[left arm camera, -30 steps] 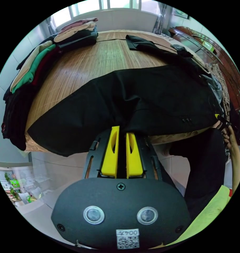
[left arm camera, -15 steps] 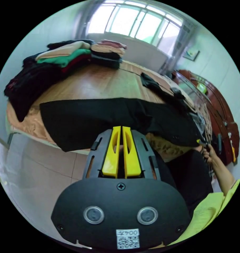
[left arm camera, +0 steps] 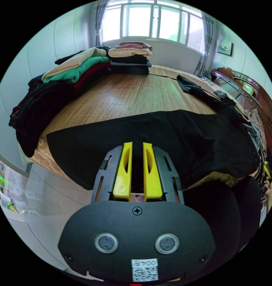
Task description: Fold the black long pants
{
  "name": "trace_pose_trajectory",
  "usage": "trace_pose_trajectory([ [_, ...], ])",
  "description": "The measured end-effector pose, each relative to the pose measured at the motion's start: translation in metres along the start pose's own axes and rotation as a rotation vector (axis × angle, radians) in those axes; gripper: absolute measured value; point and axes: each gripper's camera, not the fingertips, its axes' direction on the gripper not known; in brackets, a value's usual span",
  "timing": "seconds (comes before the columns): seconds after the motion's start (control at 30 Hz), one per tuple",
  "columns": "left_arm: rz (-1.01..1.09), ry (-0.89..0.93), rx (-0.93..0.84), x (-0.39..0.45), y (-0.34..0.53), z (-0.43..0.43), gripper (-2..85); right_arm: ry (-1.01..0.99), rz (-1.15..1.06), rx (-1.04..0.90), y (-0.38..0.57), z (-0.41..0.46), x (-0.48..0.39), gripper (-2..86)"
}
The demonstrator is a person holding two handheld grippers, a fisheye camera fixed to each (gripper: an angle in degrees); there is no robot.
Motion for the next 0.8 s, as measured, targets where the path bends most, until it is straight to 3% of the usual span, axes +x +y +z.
trace_pose_trajectory([
  [0.1,0.001,-0.007,0.020,0.000,0.002,-0.006,5.2,-0.163,0.085,-0.064,-0.019,0.015,0.031,12.1],
  [0.23,0.036,0.003,-0.012,-0.005,-0.006,-0.014,3.4,-0.178,0.136,-0.160,-0.035,0.041,0.031,9.0],
  [0.3,0.068,0.014,-0.030,-0.007,-0.011,-0.016,2.4,-0.137,0.140,-0.241,-0.044,0.053,0.020,5.2],
  [0.5,0.170,0.124,-0.136,-0.016,-0.041,-0.012,0.6,0.002,-0.153,-0.101,-0.096,-0.011,-0.015,3.9],
  [0.57,0.211,0.257,-0.190,-0.016,-0.058,-0.004,0.4,0.046,-0.194,-0.097,-0.110,-0.027,-0.006,3.9],
  [0.67,0.229,0.401,-0.274,0.006,-0.078,0.017,0.2,0.125,-0.187,-0.086,-0.117,-0.047,0.024,4.2],
  [0.8,0.358,0.382,-0.250,0.061,-0.092,0.034,0.2,0.193,-0.078,-0.104,-0.093,-0.053,0.076,5.0],
])
